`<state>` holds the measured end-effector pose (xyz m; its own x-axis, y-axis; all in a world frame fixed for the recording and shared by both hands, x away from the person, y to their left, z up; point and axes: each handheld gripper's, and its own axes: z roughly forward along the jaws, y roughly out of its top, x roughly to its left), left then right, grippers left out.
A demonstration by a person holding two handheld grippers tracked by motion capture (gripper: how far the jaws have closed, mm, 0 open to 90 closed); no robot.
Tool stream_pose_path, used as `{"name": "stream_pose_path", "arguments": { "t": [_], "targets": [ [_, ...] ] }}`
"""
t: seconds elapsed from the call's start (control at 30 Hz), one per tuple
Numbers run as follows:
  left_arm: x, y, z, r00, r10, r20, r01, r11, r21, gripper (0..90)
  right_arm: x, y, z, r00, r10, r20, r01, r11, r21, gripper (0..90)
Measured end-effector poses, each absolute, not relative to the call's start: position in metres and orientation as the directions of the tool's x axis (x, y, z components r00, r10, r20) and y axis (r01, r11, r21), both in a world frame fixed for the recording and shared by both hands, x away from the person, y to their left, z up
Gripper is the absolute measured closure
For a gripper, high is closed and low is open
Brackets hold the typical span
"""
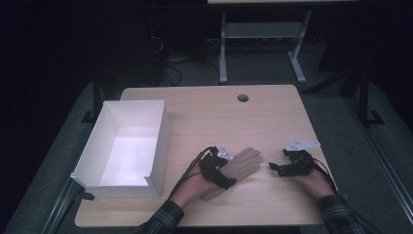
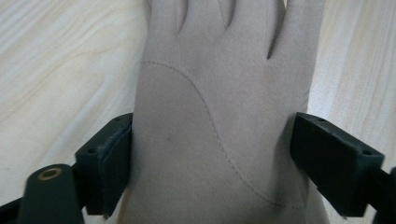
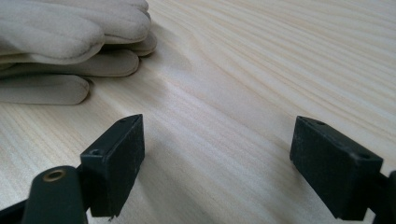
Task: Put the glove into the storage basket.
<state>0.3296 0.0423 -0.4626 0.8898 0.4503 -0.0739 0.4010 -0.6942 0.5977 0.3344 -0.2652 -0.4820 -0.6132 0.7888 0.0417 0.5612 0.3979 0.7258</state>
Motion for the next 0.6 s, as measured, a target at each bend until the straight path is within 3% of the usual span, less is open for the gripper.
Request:
{"name": "stream_pose_path", "arguments": {
  "t": [0.17,0.37,0.6],
  "targets": [
    [0.3273,0.0424,-0.4609,0.903,0.421,-0.080,0.379,-0.696,0.609,28.1,0.3344,-0.2652,-0.4819,-0.613,0.789,0.042,0.562,0.398,0.725,17.4],
    [0.3260,0.0433,-0.4588,0.913,0.380,-0.149,0.387,-0.688,0.614,57.6,0.3344,-0.2652,-0.4820,-0.613,0.789,0.042,0.561,0.398,0.726,17.4],
    [0.3294,0.0458,-0.4579,0.905,0.375,-0.200,0.416,-0.684,0.600,66.9,0.3344,-0.2652,-0.4819,-0.613,0.789,0.042,0.562,0.398,0.725,17.4]
  ]
}}
